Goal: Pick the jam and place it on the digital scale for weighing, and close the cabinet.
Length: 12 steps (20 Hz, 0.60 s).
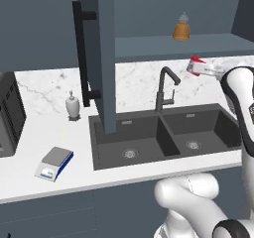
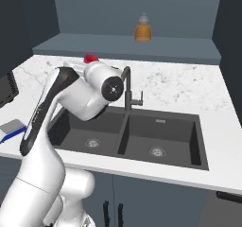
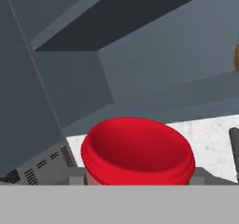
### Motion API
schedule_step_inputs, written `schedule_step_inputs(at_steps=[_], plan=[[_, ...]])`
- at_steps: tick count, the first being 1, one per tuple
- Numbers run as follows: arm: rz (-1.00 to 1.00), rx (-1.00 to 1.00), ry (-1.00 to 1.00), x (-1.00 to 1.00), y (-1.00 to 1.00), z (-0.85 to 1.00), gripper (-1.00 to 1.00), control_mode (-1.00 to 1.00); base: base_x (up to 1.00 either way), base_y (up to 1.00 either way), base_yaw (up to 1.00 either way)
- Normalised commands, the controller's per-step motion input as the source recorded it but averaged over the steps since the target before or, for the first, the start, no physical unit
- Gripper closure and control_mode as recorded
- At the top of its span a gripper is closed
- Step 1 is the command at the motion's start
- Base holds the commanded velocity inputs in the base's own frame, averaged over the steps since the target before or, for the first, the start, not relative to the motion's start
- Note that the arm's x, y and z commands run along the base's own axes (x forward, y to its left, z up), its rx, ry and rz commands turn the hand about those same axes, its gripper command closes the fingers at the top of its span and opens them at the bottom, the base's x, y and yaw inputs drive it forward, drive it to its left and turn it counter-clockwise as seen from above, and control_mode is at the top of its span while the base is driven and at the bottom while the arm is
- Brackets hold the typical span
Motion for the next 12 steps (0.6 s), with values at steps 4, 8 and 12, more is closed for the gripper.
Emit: schedule_step_inputs(at_steps=[4, 8, 12], plan=[[0.51, -0.04, 0.00, -0.28, 0.82, -0.70, 1.00, -1.00, 0.00, 0.00, 0.00], [0.48, -0.03, 0.00, -0.02, 1.00, -0.78, 1.00, -1.00, 0.00, 0.00, 0.00], [0.36, -0.12, -0.01, -0.04, 1.00, -0.64, 1.00, -1.00, 0.00, 0.00, 0.00]])
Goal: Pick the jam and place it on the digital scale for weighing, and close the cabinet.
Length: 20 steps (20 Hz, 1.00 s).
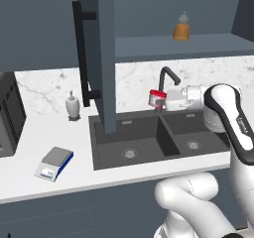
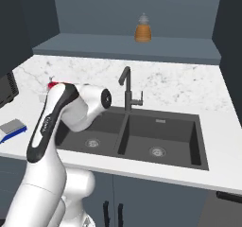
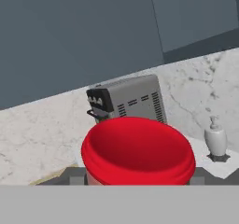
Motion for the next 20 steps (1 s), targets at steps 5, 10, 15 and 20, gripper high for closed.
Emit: schedule_step_inputs(at_steps=[5, 10, 15, 20], plan=[[0.27, -0.18, 0.00, 0.10, 1.00, -0.68, 1.00, -1.00, 0.00, 0.00, 0.00], [0.14, -0.10, -0.02, 0.15, 0.72, -0.48, 1.00, -1.00, 0.00, 0.00, 0.00], [0.11, 0.00, -0.11, 0.16, 0.56, -0.48, 1.00, -1.00, 0.00, 0.00, 0.00], [0.13, 0.01, -0.05, 0.35, 0.63, -0.56, 1.00, -1.00, 0.00, 0.00, 0.00]])
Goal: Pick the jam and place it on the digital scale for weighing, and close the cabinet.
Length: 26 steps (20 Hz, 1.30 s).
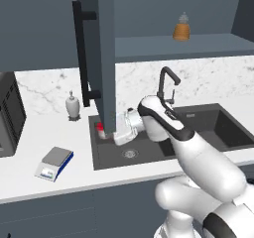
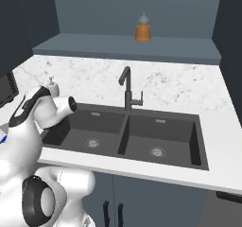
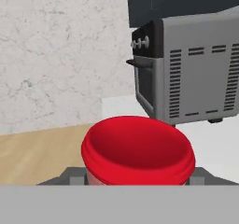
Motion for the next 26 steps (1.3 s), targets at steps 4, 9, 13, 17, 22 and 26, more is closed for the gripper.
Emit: schedule_step_inputs(at_steps=[4, 9, 13, 17, 22, 26], plan=[[0.12, 0.06, 0.01, 0.46, 0.32, -0.28, 1.00, -1.00, 0.00, 0.00, 0.00], [0.07, 0.01, 0.01, 0.36, 0.55, -0.39, 1.00, -1.00, 0.00, 0.00, 0.00], [0.00, 0.00, 0.00, 0.30, 0.70, -0.44, 1.00, -1.00, 0.00, 0.00, 0.00], [0.00, 0.00, 0.00, 0.06, 0.36, -0.34, 1.00, -1.00, 0.00, 0.00, 0.00], [0.00, 0.00, 0.00, 0.08, 0.48, -0.24, 1.00, -1.00, 0.00, 0.00, 0.00], [0.00, 0.00, 0.00, 0.17, 0.26, -0.03, 1.00, -1.00, 0.00, 0.00, 0.00]])
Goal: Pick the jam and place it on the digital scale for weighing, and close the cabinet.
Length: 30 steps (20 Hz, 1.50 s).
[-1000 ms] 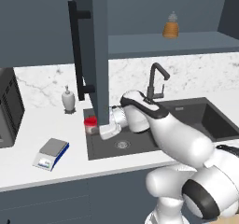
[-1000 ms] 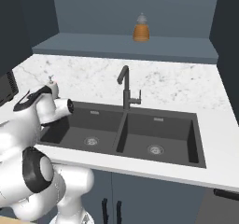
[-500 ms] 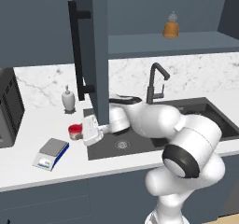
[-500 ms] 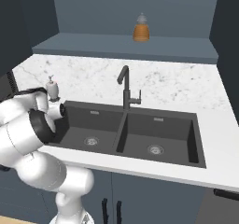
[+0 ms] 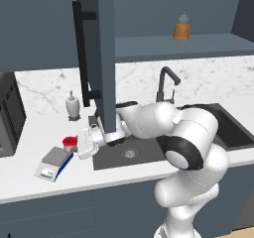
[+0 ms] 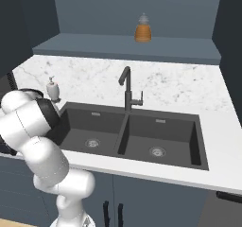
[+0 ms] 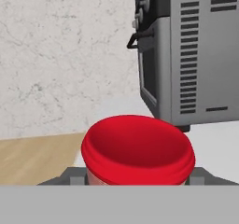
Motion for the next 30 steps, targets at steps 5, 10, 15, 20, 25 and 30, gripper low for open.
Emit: schedule_step_inputs(at_steps=[5, 10, 15, 20, 25, 30], plan=[[0.00, 0.00, 0.00, 0.17, 0.23, -0.13, 1.00, -1.00, 0.00, 0.00, 0.00], [-0.01, 0.00, 0.00, 0.16, 0.33, -0.19, 1.00, -1.00, 0.00, 0.00, 0.00], [0.00, 0.00, 0.00, 0.08, 0.18, -0.26, 1.00, -1.00, 0.00, 0.00, 0.00], [0.00, -0.03, -0.03, 0.00, 0.15, -0.33, 1.00, -1.00, 0.00, 0.00, 0.00], [-0.01, 0.00, -0.02, 0.20, 0.12, -0.19, 1.00, -1.00, 0.00, 0.00, 0.00], [0.00, 0.00, -0.02, 0.24, 0.08, -0.30, 1.00, -1.00, 0.00, 0.00, 0.00]])
